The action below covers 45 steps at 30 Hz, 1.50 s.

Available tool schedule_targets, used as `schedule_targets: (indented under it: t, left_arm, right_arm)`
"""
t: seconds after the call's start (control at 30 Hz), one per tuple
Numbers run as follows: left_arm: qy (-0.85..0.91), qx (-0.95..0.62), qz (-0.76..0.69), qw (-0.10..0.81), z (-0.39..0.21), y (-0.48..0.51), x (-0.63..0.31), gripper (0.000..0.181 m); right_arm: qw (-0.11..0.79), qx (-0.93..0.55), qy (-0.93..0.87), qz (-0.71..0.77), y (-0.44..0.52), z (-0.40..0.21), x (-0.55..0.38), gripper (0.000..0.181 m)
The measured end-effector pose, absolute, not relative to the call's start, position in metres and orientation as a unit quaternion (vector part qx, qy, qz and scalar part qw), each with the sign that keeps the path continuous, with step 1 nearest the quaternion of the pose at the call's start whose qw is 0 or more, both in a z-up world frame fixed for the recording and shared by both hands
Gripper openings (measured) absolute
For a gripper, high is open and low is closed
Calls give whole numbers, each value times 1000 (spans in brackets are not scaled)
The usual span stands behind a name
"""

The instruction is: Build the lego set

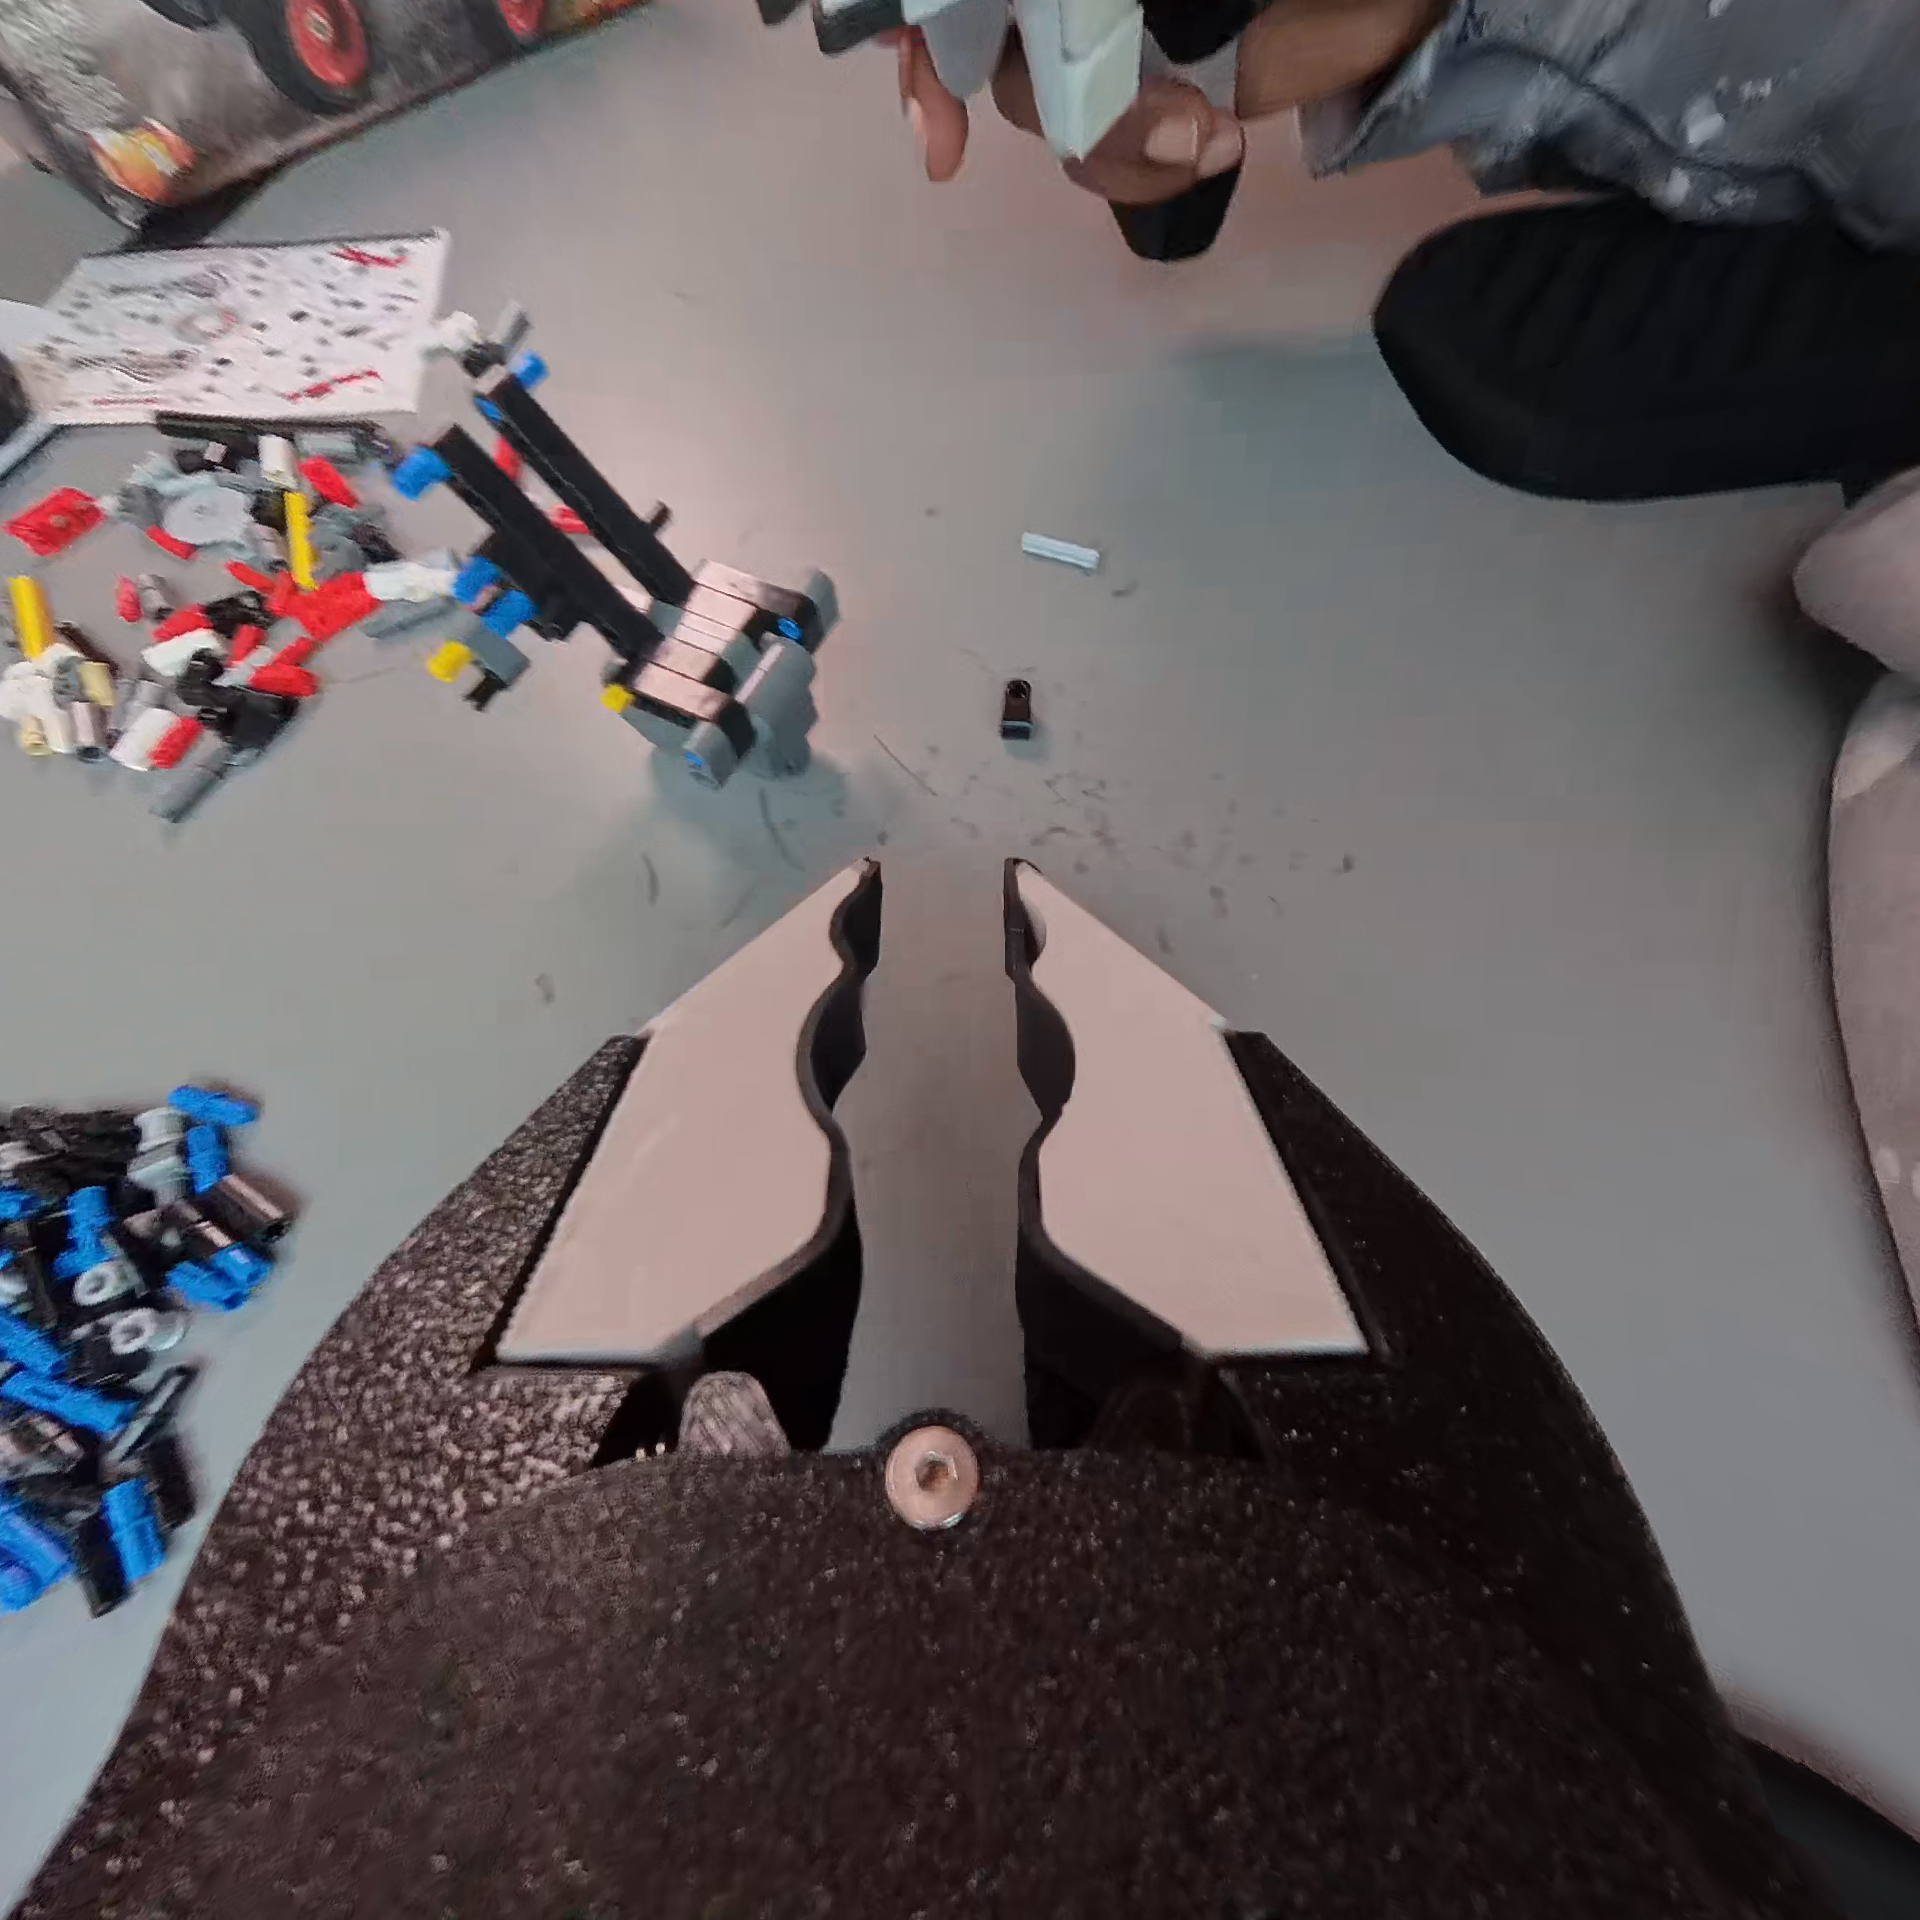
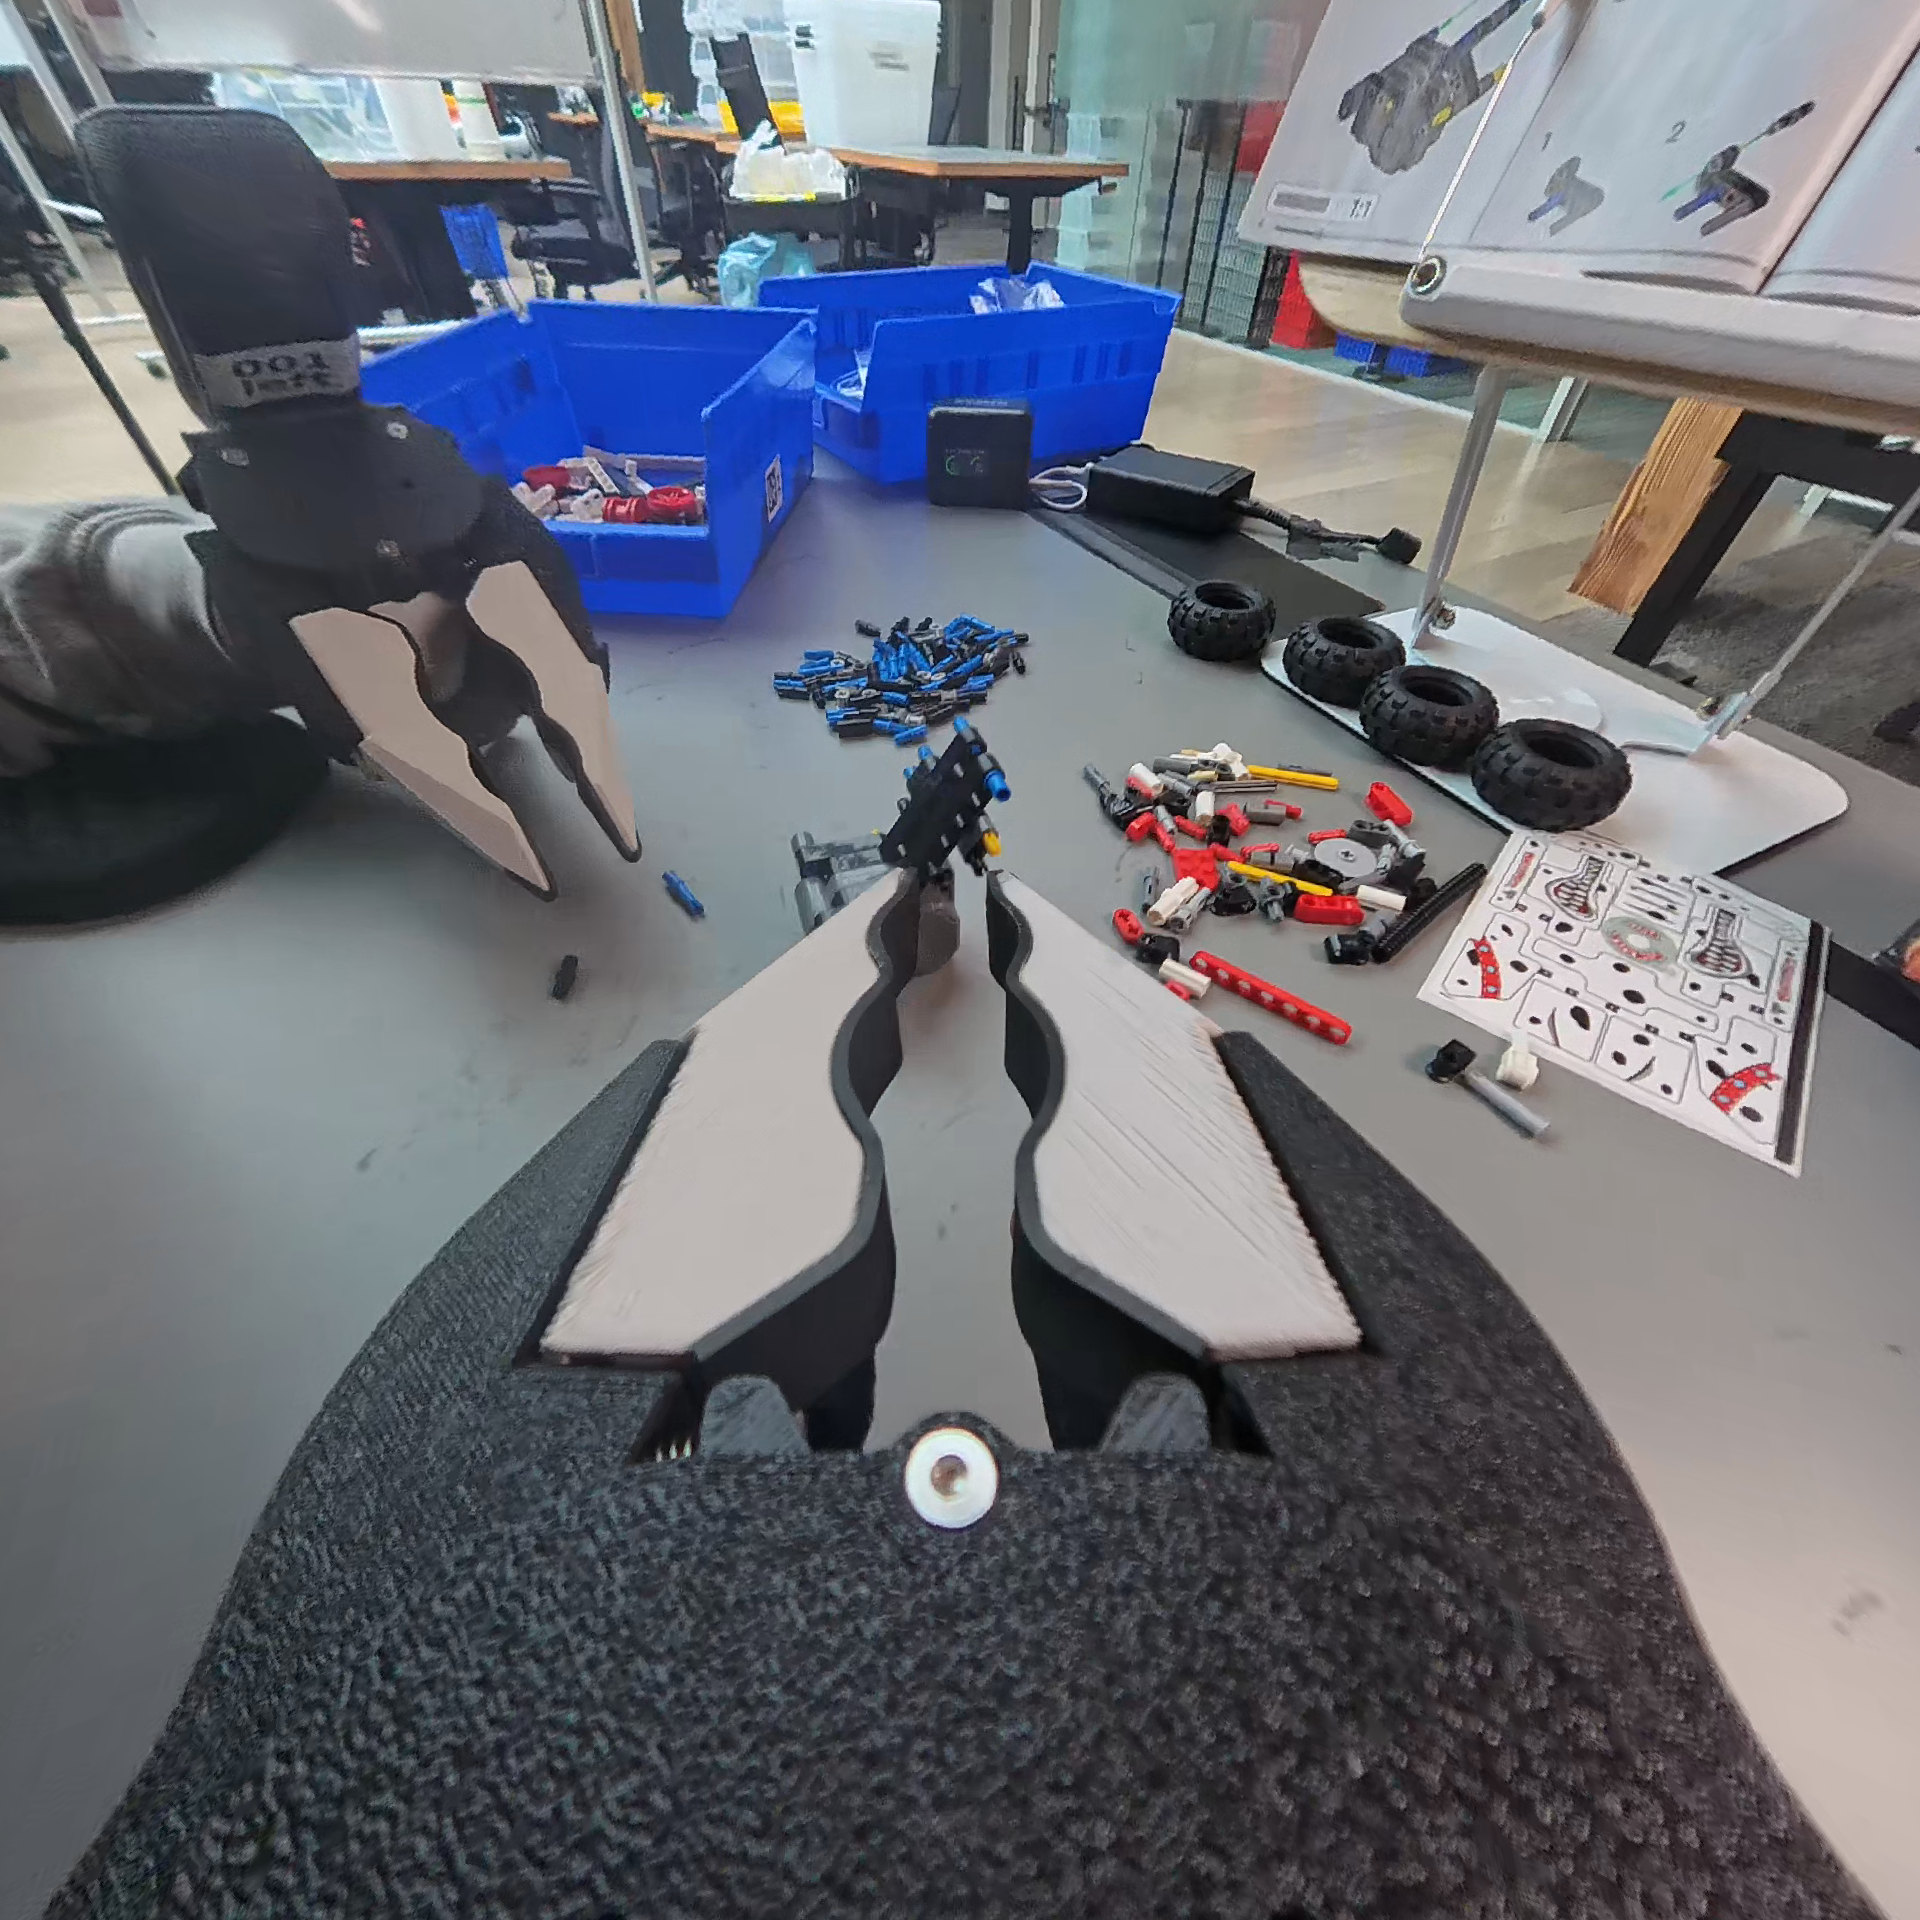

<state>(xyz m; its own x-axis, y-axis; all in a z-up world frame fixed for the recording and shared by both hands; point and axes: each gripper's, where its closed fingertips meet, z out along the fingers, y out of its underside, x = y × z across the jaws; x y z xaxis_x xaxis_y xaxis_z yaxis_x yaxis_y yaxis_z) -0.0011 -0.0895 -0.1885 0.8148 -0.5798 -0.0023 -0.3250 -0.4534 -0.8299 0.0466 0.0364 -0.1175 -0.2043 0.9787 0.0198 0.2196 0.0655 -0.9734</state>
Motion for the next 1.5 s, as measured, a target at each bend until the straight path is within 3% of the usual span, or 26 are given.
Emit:
schedule_targets:
  t: [0.03, 0.23, 0.47, 0.73, 1.07, 1.23, 1.3, 1.4, 1.5]
  left_arm:
    - [250, -836, -132, 471, -180, -85, -9, 24]
    - [130, -810, -70, 568, -144, -69, -58, 24]
    - [73, -798, -15, 598, -137, -69, -90, 24]
    - [62, -808, 6, 585, -143, -70, -99, 26]
    - [13, -821, 10, 571, -152, -71, -120, 28]
    - [-11, -821, 10, 570, -153, -73, -131, 29]
    - [-14, -819, 13, 573, -152, -74, -133, 29]
    - [-14, -816, 10, 577, -150, -73, -134, 29]
    - [-4, -820, 7, 572, -153, -69, -130, 29]
  right_arm:
    - [407, -490, -607, 475, 40, -111, 39, 9]
    - [511, -515, -539, 429, 90, -55, -37, 4]
    - [600, -494, -463, 425, 145, 5, -159, 0]
    - [619, -498, -476, 376, 185, 26, -264, 0]
    - [603, -514, -500, 349, 201, 17, -282, 0]
    - [578, -487, -539, 372, 180, 1, -254, 0]
    - [523, -509, -591, 344, 175, -36, -227, 1]
    - [409, -597, -648, 237, 191, -116, -167, 20]
    - [356, -643, -647, 205, 200, -163, -116, 16]
